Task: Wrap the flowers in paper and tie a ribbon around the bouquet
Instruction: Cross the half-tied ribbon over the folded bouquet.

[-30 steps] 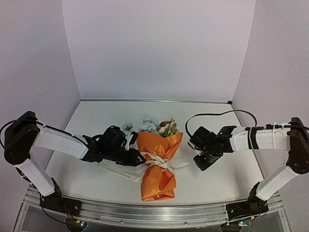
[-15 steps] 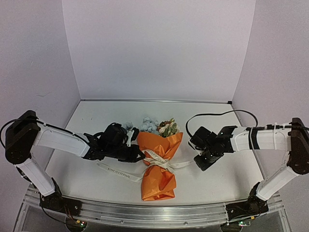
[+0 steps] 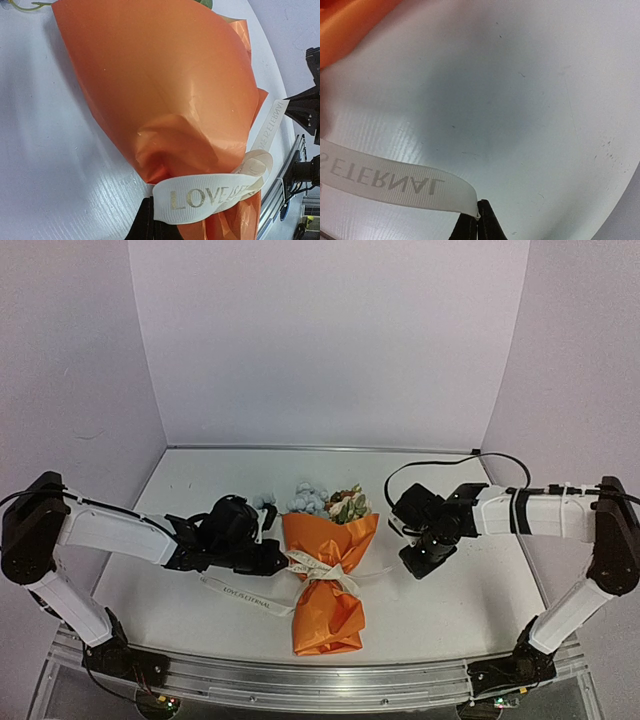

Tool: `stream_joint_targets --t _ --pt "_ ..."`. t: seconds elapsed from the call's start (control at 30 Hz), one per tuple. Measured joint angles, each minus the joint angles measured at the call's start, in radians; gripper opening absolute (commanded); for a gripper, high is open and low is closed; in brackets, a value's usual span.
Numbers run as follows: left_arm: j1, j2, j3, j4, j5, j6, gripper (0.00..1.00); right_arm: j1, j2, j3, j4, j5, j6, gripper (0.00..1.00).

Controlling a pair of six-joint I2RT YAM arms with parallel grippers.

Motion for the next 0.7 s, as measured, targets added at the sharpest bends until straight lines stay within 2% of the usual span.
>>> stream_joint_targets --t 0.27,0.43,0.7 --pt "0.0 0.0 0.0 0.008 0.012 0.019 0.0 0.001 0.021 0.067 -0.014 -0.129 -0.02 0.43" --pt "0.0 0.0 0.0 0.015 0.023 0.022 0.0 0.028 -0.022 0.041 -0.015 -0.184 -0.016 0.45" --pt "0.0 0.0 0.0 0.019 0.042 0.023 0.0 0.162 -0.058 0.02 0.05 -0.266 0.07 0.42"
